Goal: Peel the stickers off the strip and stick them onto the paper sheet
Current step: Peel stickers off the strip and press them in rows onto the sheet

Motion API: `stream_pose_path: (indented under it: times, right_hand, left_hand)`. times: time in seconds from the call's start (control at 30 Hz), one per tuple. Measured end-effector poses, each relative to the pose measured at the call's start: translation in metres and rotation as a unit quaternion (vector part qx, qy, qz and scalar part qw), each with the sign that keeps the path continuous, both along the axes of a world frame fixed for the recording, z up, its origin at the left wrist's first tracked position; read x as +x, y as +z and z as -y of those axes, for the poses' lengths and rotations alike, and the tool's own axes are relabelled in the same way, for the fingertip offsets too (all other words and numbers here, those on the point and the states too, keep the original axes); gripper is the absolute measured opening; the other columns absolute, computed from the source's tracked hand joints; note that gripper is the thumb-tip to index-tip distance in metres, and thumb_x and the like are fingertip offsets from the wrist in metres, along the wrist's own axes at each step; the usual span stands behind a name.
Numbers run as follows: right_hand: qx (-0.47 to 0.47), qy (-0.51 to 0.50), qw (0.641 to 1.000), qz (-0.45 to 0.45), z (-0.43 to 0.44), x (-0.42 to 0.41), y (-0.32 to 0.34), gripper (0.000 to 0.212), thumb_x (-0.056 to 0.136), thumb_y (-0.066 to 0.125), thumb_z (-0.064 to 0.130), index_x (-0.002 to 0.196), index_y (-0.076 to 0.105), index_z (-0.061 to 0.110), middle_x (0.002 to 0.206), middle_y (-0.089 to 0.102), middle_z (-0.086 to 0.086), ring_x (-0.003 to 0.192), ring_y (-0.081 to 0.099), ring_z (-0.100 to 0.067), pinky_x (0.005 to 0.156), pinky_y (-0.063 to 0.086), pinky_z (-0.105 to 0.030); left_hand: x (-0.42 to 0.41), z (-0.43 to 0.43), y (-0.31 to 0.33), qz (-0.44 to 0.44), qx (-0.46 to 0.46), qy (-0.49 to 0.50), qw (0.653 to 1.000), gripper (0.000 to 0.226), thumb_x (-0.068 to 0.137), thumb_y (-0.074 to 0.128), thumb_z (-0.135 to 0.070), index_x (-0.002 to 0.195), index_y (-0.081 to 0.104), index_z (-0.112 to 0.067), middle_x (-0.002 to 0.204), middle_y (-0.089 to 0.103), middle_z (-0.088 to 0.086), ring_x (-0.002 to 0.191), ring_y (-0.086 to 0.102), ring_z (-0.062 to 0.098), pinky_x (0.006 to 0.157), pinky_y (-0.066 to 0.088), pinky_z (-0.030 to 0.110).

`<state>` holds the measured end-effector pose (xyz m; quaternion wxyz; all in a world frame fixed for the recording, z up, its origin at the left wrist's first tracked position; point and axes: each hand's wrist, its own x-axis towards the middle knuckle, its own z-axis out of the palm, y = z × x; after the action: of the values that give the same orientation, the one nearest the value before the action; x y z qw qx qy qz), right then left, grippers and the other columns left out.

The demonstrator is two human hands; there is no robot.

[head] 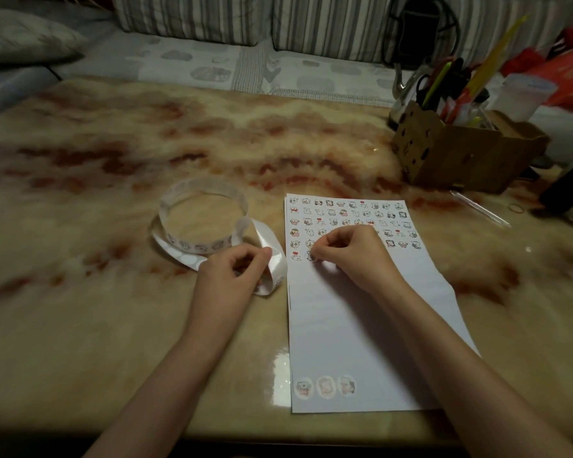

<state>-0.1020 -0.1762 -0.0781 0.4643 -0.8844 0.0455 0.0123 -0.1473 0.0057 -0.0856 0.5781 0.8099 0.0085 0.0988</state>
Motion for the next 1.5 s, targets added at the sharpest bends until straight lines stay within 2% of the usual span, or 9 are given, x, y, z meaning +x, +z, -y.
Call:
stream_pose_path:
  times: [0.1, 0.27, 0.53, 0.77, 0.93, 1.1, 1.23, 1.4, 1.5]
  right_hand:
    - [-0.011, -0.002, 1.000, 0.006, -0.001, 0.000, -0.001, 0.005, 0.070, 0.071, 0.020, 0.065, 0.073, 0.019, 0.069, 0.073, 0.005, 0.078, 0.069, -0.021, 0.083, 0.054, -0.045]
    - [-0.023, -0.005, 1.000, 0.018, -0.002, 0.000, -0.004, 0.005, 0.069, 0.070, 0.024, 0.066, 0.072, 0.021, 0.069, 0.072, 0.007, 0.077, 0.068, -0.016, 0.083, 0.054, -0.047]
    - [-0.064, -0.009, 0.997, 0.045, -0.003, -0.003, -0.008, 0.007, 0.076, 0.071, 0.024, 0.072, 0.070, 0.019, 0.065, 0.067, 0.006, 0.064, 0.058, -0.009, 0.067, 0.046, -0.031]
    - [-0.031, -0.002, 0.998, 0.051, 0.004, 0.003, -0.012, 0.022, 0.072, 0.078, 0.024, 0.086, 0.061, 0.023, 0.060, 0.059, 0.006, 0.070, 0.062, -0.013, 0.074, 0.047, -0.034]
    - [-0.053, -0.006, 0.996, 0.068, 0.008, 0.005, -0.015, 0.006, 0.080, 0.068, 0.018, 0.082, 0.064, 0.022, 0.064, 0.056, 0.009, 0.068, 0.055, -0.012, 0.070, 0.045, -0.032]
    - [-0.047, -0.001, 0.997, 0.053, 0.004, 0.004, -0.014, 0.024, 0.074, 0.077, 0.035, 0.082, 0.061, 0.020, 0.061, 0.054, 0.009, 0.060, 0.050, -0.007, 0.063, 0.040, -0.030]
    - [-0.076, -0.003, 0.995, 0.066, 0.005, 0.006, -0.015, 0.013, 0.080, 0.072, 0.027, 0.084, 0.061, 0.021, 0.064, 0.053, 0.009, 0.067, 0.053, -0.010, 0.067, 0.042, -0.031]
    - [-0.049, 0.017, 0.998, 0.040, 0.005, 0.003, -0.012, 0.027, 0.073, 0.078, 0.033, 0.086, 0.059, 0.019, 0.065, 0.052, 0.009, 0.062, 0.049, -0.008, 0.065, 0.040, -0.031]
    - [-0.053, 0.026, 0.998, 0.036, 0.006, 0.005, -0.011, 0.019, 0.078, 0.074, 0.025, 0.088, 0.060, 0.020, 0.066, 0.052, 0.010, 0.066, 0.050, -0.008, 0.073, 0.045, -0.035]
  left_hand:
    - [0.000, 0.001, 0.001, -0.002, 0.001, -0.001, 1.000, 0.020, 0.089, 0.061, -0.022, 0.073, 0.071, -0.015, 0.059, 0.064, -0.014, 0.055, 0.056, -0.003, 0.057, 0.039, 0.008]
    - [0.000, 0.001, 0.001, -0.003, -0.001, -0.001, 1.000, 0.020, 0.089, 0.061, -0.023, 0.073, 0.071, -0.014, 0.058, 0.064, -0.015, 0.055, 0.055, -0.002, 0.056, 0.039, 0.008]
    - [-0.001, 0.001, 0.001, -0.001, 0.000, -0.003, 1.000, 0.021, 0.089, 0.061, -0.023, 0.073, 0.071, -0.013, 0.060, 0.065, -0.010, 0.054, 0.054, -0.002, 0.057, 0.040, 0.008]
    - [0.001, 0.000, -0.002, 0.001, 0.009, -0.007, 1.000, 0.022, 0.090, 0.061, -0.023, 0.072, 0.070, -0.015, 0.058, 0.063, -0.009, 0.054, 0.053, -0.001, 0.056, 0.038, 0.010]
    - [0.001, 0.000, -0.002, -0.001, 0.011, -0.006, 1.000, 0.022, 0.089, 0.061, -0.025, 0.071, 0.069, -0.016, 0.059, 0.064, -0.008, 0.054, 0.054, 0.000, 0.056, 0.038, 0.010]
    - [0.000, 0.000, -0.002, 0.000, 0.013, -0.006, 1.000, 0.022, 0.089, 0.061, -0.024, 0.072, 0.070, -0.015, 0.057, 0.064, -0.010, 0.054, 0.054, -0.001, 0.055, 0.038, 0.008]
    - [0.000, 0.000, -0.002, -0.001, 0.010, -0.005, 1.000, 0.022, 0.090, 0.061, -0.025, 0.072, 0.070, -0.015, 0.059, 0.064, -0.010, 0.055, 0.055, 0.000, 0.056, 0.038, 0.008]
    - [0.000, 0.001, 0.000, 0.002, -0.017, -0.004, 1.000, 0.024, 0.090, 0.060, -0.023, 0.070, 0.067, -0.010, 0.052, 0.061, -0.007, 0.051, 0.055, 0.002, 0.054, 0.038, 0.007]
    - [0.000, 0.001, 0.001, 0.009, -0.038, -0.003, 0.999, 0.026, 0.090, 0.060, -0.023, 0.070, 0.066, -0.008, 0.049, 0.058, -0.007, 0.049, 0.053, 0.002, 0.054, 0.038, 0.007]
